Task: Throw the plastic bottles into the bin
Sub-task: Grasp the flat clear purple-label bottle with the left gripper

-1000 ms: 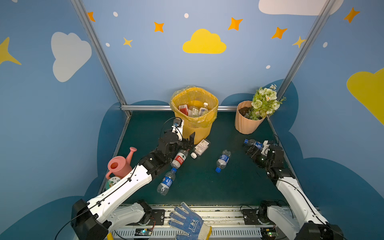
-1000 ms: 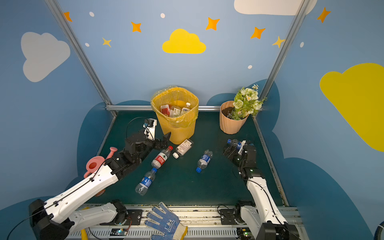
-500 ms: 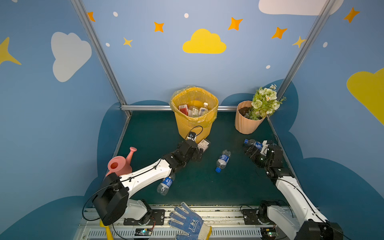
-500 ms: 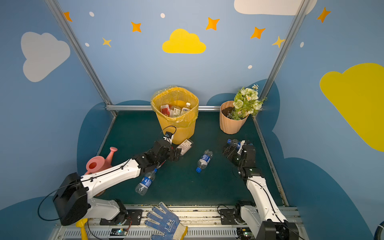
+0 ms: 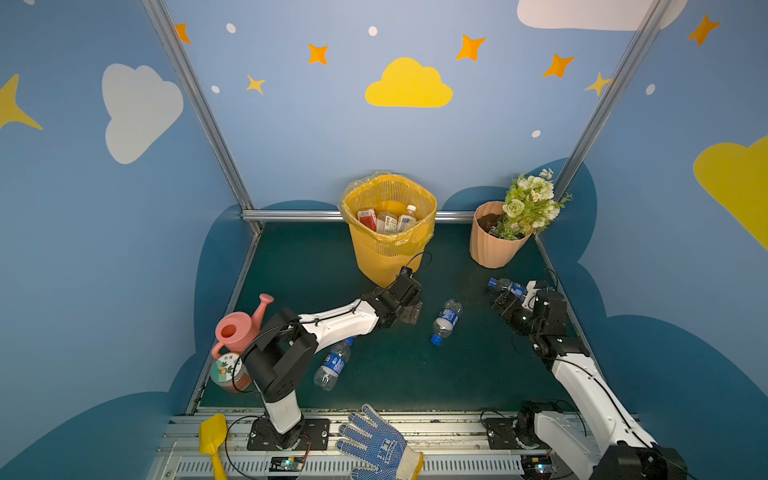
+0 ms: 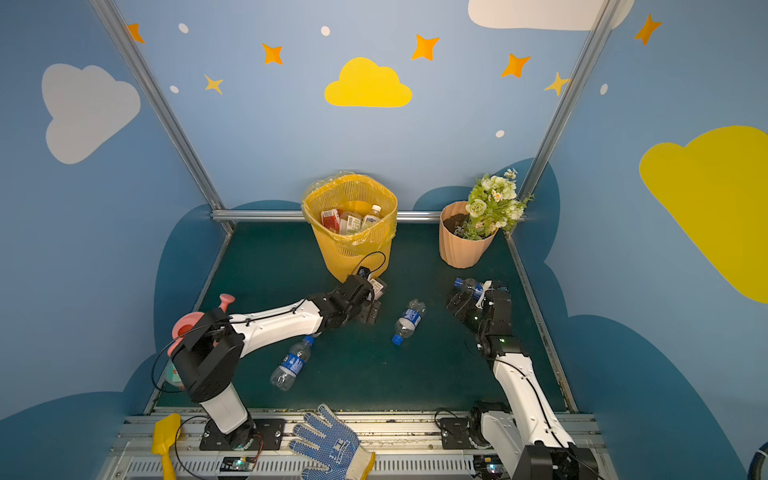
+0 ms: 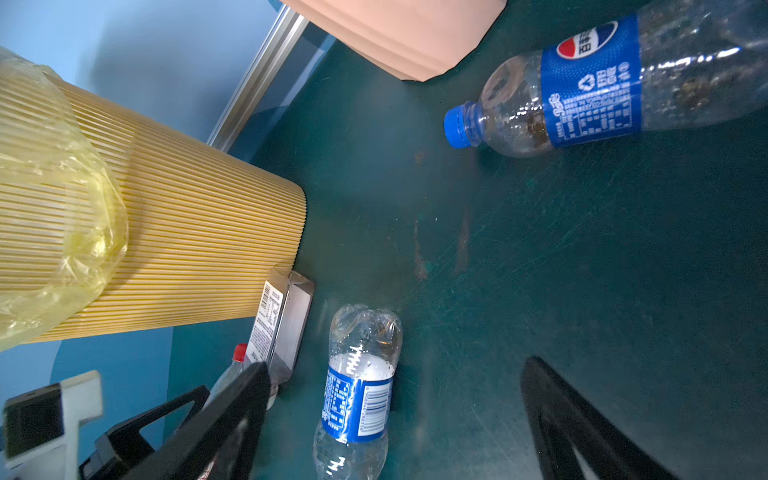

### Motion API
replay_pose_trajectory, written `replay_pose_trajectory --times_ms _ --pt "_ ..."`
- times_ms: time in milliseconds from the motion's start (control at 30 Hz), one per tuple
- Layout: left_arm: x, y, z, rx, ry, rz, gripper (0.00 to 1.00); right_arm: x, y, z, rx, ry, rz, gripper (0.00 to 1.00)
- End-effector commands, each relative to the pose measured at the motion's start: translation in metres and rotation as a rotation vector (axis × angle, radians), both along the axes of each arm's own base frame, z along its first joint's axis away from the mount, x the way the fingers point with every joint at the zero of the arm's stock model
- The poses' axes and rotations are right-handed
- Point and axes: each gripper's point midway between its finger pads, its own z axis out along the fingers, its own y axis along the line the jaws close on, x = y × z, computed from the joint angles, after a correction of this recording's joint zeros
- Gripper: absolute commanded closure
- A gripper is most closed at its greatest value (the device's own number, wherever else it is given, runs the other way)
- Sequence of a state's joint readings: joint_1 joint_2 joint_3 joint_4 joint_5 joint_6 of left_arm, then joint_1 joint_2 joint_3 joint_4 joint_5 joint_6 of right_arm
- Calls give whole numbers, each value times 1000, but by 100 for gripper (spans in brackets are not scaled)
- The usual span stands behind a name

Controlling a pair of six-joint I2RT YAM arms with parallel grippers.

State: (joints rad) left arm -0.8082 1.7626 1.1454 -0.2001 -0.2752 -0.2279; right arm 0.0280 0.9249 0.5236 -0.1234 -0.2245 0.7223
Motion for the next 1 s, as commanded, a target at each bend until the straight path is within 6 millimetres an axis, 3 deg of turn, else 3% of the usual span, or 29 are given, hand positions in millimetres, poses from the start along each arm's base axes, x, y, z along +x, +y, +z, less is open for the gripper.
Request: replay_pose_trajectory --times_ms 0,333,533,667,800,967 --pt "0 4 -13 66 37 12 0 1 -1 10 -13 -26 -6 8" --pt "2 3 -43 126 104 31 0 1 -4 12 -23 -29 -13 8" --pt "-12 -15 -58 73 193 -61 5 1 -3 11 -17 -25 -13 8" --pt "-22 -24 -53 30 222 -104 10 1 -4 12 -18 -28 -16 8" --pt "-25 -27 -36 -6 189 -107 10 1 -4 11 -20 -24 -19 8" --pt "-14 -18 -23 19 149 -33 0 3 -3 10 -15 -22 -16 8"
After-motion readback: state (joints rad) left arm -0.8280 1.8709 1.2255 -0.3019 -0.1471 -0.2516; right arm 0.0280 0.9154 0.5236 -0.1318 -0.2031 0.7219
